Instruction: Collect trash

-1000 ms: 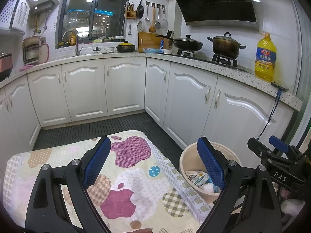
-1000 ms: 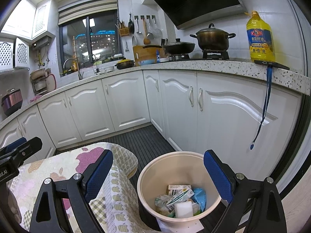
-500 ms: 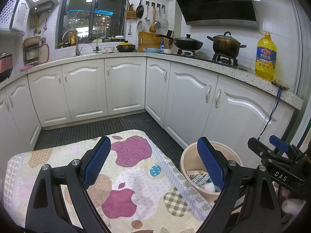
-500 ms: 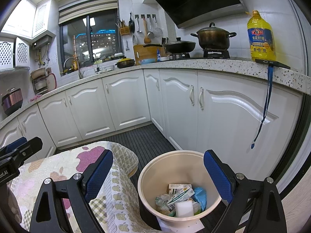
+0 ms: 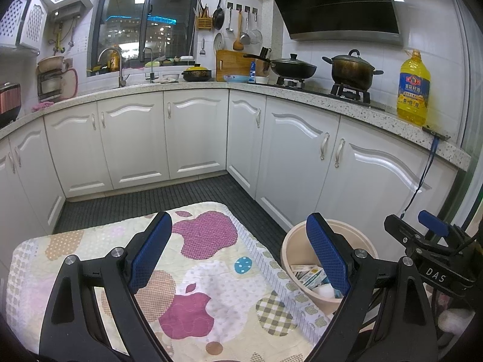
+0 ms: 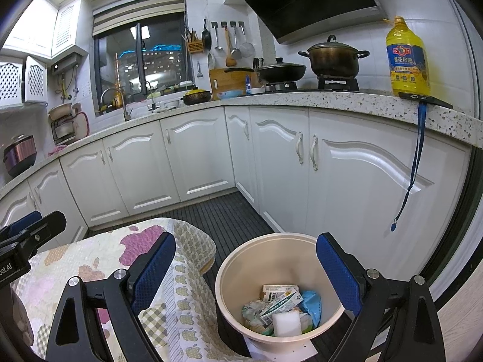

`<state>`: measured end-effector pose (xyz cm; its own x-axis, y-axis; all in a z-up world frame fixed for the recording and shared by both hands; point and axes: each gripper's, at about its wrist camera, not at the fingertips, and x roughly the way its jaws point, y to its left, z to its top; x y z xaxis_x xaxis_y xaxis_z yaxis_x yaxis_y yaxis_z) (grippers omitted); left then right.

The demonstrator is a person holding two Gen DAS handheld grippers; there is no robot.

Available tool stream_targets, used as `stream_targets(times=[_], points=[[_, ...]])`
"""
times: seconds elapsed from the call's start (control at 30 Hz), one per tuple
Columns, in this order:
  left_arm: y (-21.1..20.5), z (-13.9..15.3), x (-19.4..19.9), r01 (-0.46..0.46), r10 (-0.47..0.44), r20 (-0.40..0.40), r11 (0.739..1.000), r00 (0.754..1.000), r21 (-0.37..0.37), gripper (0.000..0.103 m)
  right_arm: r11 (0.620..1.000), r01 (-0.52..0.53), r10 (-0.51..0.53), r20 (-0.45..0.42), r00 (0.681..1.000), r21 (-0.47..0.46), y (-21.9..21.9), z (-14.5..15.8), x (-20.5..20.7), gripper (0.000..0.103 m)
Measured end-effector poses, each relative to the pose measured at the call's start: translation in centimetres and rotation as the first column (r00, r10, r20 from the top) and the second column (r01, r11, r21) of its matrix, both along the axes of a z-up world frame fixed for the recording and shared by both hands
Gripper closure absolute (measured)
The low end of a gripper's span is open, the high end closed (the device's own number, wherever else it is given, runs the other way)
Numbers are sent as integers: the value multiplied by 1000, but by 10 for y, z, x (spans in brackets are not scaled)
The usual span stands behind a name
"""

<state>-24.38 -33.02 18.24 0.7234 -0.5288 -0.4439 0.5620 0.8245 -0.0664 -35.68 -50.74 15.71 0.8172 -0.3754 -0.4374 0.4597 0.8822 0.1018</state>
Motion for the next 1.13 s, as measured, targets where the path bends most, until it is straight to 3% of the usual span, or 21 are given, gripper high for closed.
stream_targets(times=[0.77, 1.0, 1.13], points=[[-3, -6, -2, 1, -1, 2, 1000, 1000, 24, 13, 1000, -2, 3, -8, 1000, 6, 1, -2, 1, 10], [-6, -8, -8, 2, -5, 55, 999, 998, 54, 13, 1000, -6, 6, -18, 1000, 8, -1, -5, 3, 10], [-5, -10, -6, 9, -11, 35, 999, 999, 47, 13, 1000, -8, 8, -22, 1000, 6, 0, -6, 4, 10]])
